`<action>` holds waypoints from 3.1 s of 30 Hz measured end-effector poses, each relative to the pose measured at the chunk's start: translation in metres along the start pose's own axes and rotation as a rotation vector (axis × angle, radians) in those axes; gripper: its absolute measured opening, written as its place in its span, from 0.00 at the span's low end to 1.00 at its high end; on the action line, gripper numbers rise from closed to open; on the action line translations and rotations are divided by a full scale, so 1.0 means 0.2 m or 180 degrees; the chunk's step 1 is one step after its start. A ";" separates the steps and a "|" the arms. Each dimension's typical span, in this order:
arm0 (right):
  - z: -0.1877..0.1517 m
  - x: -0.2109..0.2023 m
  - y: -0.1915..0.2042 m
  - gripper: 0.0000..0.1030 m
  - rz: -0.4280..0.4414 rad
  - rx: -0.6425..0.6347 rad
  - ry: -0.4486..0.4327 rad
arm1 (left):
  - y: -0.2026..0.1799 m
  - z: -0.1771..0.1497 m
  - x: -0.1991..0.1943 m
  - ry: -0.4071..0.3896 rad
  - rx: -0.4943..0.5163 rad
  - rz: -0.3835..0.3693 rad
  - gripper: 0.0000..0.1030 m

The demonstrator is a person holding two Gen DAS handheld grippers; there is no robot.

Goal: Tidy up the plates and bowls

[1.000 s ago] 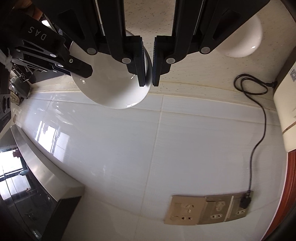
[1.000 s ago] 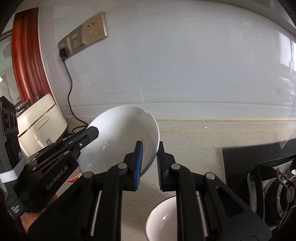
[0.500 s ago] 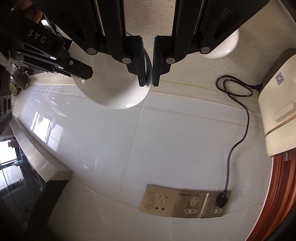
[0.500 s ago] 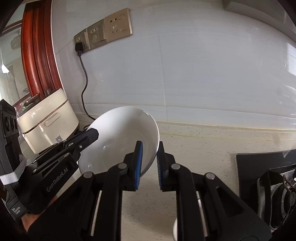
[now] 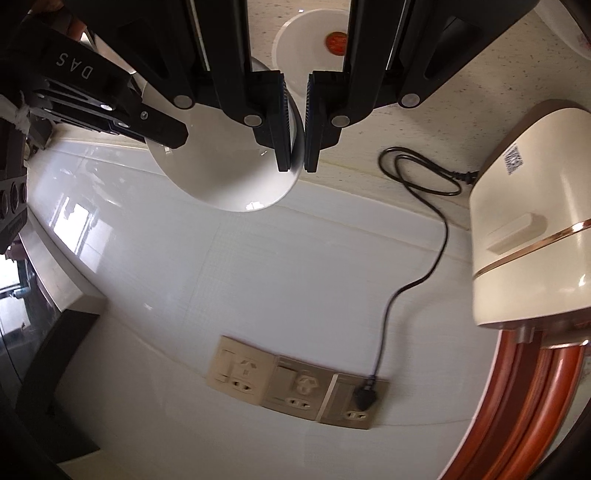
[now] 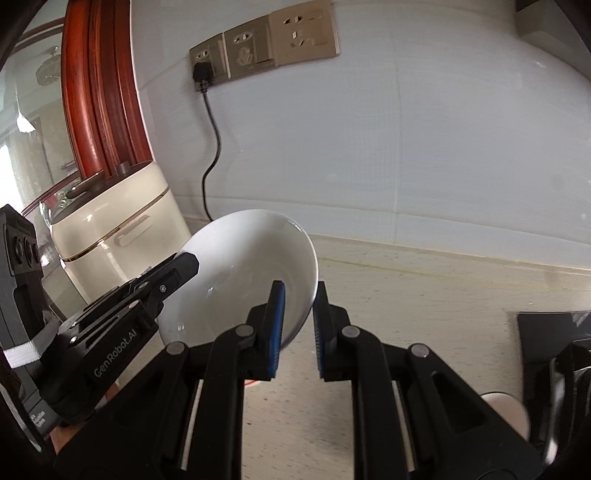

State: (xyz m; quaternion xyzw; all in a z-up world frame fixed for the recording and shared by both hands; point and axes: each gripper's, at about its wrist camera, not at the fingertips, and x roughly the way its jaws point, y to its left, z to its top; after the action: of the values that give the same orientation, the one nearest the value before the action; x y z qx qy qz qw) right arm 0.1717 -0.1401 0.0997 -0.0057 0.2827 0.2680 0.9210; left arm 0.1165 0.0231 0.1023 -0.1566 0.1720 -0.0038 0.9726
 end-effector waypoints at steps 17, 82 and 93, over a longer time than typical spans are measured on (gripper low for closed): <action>-0.13 0.20 0.15 0.17 0.0156 -0.0093 0.0281 | 0.20 -0.15 0.01 0.0243 -0.0186 0.0387 0.08; -0.18 0.26 0.10 0.81 -0.0235 0.0050 0.0256 | 0.22 -0.17 0.04 0.0361 -0.0235 0.0587 0.53; -0.12 0.12 -0.01 0.86 -0.0319 0.0148 0.0193 | 0.14 -0.17 0.00 0.0177 -0.0081 0.0395 0.61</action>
State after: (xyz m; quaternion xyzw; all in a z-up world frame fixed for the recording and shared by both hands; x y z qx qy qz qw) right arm 0.1774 -0.1346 0.0655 -0.0065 0.3160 0.2147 0.9241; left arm 0.1046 0.0387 0.0636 -0.1578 0.2083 0.0543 0.9637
